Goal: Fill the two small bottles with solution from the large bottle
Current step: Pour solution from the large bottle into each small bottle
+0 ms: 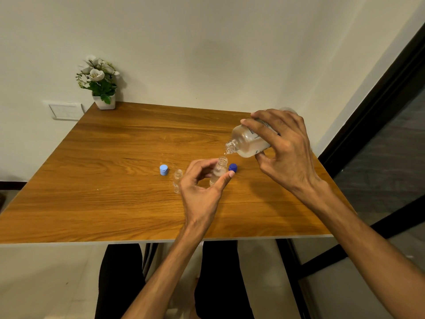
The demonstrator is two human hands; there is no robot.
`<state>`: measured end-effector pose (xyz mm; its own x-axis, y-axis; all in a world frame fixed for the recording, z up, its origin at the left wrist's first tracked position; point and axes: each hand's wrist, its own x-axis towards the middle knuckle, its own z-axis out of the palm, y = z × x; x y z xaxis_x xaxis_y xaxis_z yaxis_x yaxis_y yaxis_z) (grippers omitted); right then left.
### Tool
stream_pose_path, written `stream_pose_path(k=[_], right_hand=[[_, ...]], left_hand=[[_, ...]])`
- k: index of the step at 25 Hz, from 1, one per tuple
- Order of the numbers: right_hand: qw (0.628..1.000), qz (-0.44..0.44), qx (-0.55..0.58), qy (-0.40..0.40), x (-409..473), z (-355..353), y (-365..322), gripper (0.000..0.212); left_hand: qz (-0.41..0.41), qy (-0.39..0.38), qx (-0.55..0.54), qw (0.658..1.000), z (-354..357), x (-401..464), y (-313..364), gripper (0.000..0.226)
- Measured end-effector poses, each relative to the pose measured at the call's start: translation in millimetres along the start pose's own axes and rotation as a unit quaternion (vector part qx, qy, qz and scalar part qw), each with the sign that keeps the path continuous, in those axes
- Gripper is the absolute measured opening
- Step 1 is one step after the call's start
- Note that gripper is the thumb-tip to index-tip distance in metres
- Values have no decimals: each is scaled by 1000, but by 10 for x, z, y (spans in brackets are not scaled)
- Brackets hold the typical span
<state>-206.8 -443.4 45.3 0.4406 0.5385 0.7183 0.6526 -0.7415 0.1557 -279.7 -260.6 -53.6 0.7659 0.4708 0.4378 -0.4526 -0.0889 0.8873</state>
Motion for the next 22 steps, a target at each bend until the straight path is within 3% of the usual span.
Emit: stream_pose_path(k=[22], right_hand=[[1000, -3, 0, -3, -20, 1, -8, 68]], left_hand=[[6, -1, -3, 1000, 0, -9, -14, 37]])
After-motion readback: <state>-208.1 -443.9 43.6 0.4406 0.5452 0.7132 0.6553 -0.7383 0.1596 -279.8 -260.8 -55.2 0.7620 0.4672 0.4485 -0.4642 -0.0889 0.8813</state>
